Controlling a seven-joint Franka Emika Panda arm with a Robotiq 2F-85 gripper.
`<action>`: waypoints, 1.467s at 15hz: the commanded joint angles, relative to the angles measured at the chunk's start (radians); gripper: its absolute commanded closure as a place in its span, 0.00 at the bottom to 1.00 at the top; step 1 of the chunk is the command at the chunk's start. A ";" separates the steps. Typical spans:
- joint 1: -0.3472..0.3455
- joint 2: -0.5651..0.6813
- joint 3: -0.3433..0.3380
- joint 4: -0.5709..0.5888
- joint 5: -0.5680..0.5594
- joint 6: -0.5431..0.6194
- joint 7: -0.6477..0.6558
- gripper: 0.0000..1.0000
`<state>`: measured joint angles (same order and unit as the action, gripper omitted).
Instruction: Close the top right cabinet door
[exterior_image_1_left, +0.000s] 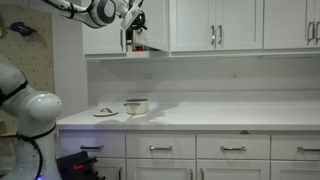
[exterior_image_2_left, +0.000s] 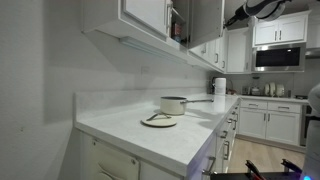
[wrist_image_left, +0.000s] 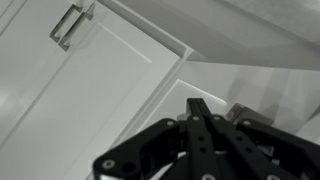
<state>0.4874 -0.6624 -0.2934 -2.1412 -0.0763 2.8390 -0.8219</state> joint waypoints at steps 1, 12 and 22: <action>0.052 0.015 0.000 0.009 0.051 -0.005 -0.061 1.00; 0.091 0.069 0.055 0.012 0.066 0.011 -0.063 1.00; 0.043 0.169 0.164 0.019 0.051 0.074 -0.017 1.00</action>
<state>0.5677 -0.5452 -0.1699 -2.1425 -0.0366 2.8611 -0.8541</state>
